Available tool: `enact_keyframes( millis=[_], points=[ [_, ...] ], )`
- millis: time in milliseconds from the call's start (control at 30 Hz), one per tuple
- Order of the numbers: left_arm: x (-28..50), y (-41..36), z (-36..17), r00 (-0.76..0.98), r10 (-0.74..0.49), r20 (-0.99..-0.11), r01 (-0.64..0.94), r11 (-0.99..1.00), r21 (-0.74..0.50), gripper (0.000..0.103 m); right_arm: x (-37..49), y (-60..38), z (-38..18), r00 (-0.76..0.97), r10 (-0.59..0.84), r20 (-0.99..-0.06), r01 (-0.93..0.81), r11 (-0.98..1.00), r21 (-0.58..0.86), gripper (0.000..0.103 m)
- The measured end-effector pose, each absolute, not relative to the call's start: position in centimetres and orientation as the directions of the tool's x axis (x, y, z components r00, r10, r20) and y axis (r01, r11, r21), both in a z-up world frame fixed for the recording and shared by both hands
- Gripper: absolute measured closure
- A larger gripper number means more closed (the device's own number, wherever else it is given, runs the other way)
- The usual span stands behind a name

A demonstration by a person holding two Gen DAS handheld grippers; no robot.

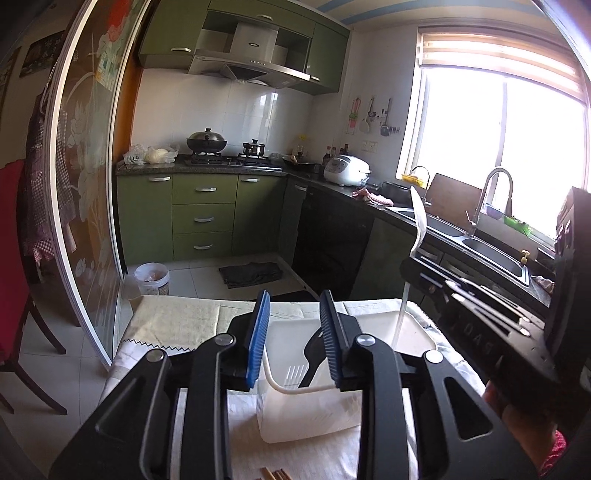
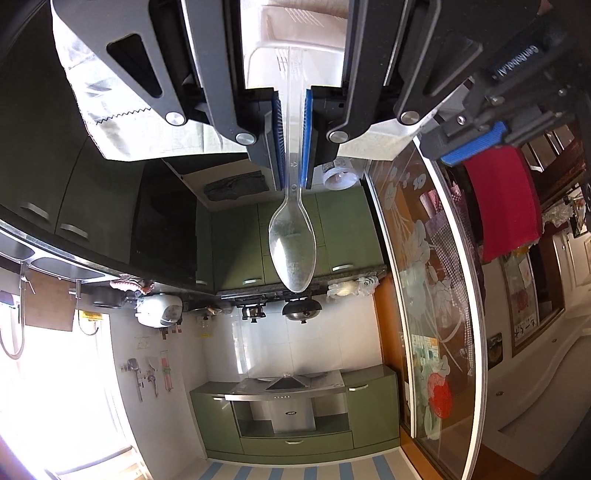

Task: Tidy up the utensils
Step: 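Lift the fork and spoon and lower both into the white holder, then open both grippers and withdraw from the holder, then grasp one wooden chopstick with the left gripper and lift it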

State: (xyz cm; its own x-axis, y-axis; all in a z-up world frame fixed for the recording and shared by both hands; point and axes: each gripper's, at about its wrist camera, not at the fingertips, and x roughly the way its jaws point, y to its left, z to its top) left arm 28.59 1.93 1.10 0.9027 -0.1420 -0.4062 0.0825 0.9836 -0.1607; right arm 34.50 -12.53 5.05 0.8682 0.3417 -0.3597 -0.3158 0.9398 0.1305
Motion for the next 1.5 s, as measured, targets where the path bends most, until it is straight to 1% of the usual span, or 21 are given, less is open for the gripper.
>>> enact_keyframes(
  millis=[267,400,433,467,500,633,700,833,933,1100,1133,1167,1333,1500],
  points=[
    [25.8,1.4,-0.2,0.848,-0.149,-0.509,0.09,0.986,-0.139,0.073,33.2,-11.5,1.4,0.844,0.338,-0.415,-0.33,0.939,0.094,0.093],
    [24.6,1.3,-0.6,0.82,-0.14,-0.554,0.083,0.988,-0.128,0.073,31.7,-11.5,0.6,0.845,0.334,-0.419,-0.336,0.939,0.071,0.09],
    [24.3,1.2,-0.7,0.812,-0.139,-0.567,0.081,0.989,-0.127,0.072,31.2,-11.6,0.6,0.844,0.334,-0.42,-0.338,0.939,0.068,0.088],
    [24.1,1.3,-0.9,0.802,-0.137,-0.581,0.077,0.989,-0.127,0.071,30.8,-11.7,0.7,0.843,0.337,-0.419,-0.341,0.938,0.069,0.084],
    [23.9,1.3,-1.1,0.791,-0.134,-0.597,0.073,0.989,-0.125,0.071,30.2,-11.9,0.8,0.842,0.342,-0.417,-0.343,0.936,0.075,0.081],
    [23.1,1.1,-2.6,0.712,-0.134,-0.689,0.052,0.989,-0.138,0.069,26.4,-14.1,1.5,0.839,0.368,-0.401,-0.351,0.929,0.118,0.081],
    [23.0,1.0,-3.9,0.654,-0.127,-0.746,0.034,0.99,-0.139,0.069,24.2,-16.0,1.5,0.836,0.377,-0.4,-0.342,0.926,0.159,0.075],
    [22.9,0.3,-7.0,0.511,-0.126,-0.85,0.002,0.989,-0.145,0.069,20.0,-20.5,0.4,0.814,0.393,-0.427,-0.307,0.916,0.259,0.073],
    [22.9,0.0,-9.0,0.421,-0.104,-0.901,-0.025,0.992,-0.126,0.069,17.6,-23.8,-1.3,0.793,0.404,-0.457,-0.266,0.903,0.337,0.073],
    [23.4,-0.2,-10.9,0.31,-0.056,-0.949,-0.071,0.994,-0.082,0.069,15.3,-28.2,-3.6,0.755,0.442,-0.485,-0.221,0.867,0.447,0.072],
    [23.5,-0.3,-11.2,0.291,-0.052,-0.955,-0.078,0.994,-0.078,0.069,14.9,-28.8,-4.0,0.751,0.446,-0.486,-0.215,0.862,0.458,0.071],
    [23.6,-0.3,-11.5,0.273,-0.047,-0.961,-0.091,0.993,-0.074,0.073,14.7,-29.3,-4.1,0.749,0.45,-0.485,-0.212,0.858,0.468,0.067],
    [24.2,-0.5,-12.7,0.215,-0.031,-0.976,-0.134,0.989,-0.061,0.075,14.0,-30.5,-3.8,0.748,0.471,-0.468,-0.225,0.843,0.489,0.066],
    [24.6,-0.8,-13.0,0.202,-0.008,-0.979,-0.144,0.989,-0.038,0.078,13.7,-31.1,-3.0,0.755,0.47,-0.458,-0.227,0.842,0.489,0.066]
  ],
)
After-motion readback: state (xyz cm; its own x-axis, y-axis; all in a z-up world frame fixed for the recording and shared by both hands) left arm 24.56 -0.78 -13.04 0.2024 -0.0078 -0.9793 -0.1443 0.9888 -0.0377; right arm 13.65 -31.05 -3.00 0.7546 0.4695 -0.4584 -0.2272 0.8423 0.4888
